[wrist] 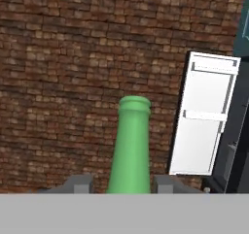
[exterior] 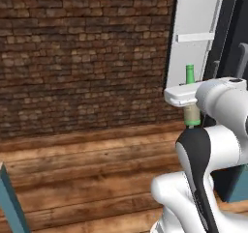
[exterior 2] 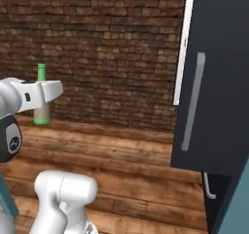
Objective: Place the beer on the top shelf of the fridge to keep it out of children's reach, and place the broccoli and tomato on lower shelves for easy access.
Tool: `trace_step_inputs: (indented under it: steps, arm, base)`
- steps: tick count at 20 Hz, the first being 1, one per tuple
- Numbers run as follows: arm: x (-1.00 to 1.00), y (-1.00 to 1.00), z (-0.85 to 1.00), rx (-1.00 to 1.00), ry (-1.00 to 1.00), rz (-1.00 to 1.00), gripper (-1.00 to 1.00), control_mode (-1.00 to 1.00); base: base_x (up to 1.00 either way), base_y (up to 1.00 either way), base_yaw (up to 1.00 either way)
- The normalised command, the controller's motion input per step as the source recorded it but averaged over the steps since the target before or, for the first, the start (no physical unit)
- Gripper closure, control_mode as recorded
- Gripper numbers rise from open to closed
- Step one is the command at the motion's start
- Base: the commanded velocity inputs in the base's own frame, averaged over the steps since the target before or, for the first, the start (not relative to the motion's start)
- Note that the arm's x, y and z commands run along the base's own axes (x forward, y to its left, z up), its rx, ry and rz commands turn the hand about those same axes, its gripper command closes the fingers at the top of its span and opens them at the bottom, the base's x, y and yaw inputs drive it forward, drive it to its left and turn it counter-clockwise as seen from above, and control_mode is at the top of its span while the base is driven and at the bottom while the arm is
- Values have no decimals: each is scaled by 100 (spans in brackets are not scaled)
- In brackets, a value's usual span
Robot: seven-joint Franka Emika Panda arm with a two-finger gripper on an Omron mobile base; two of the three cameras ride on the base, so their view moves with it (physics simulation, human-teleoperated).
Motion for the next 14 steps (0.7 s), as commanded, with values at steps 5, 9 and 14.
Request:
trace_step_inputs:
  steps: [5,9,14]
  arm:
    - [0,0,0,0,0,0,100,100]
    - [0,0,0,0,0,0,100,100]
    - [0,0,0,0,0,0,100,100]
  base:
    - [19,1,-58]
    - [38,44,-42]
    - [55,64,-30]
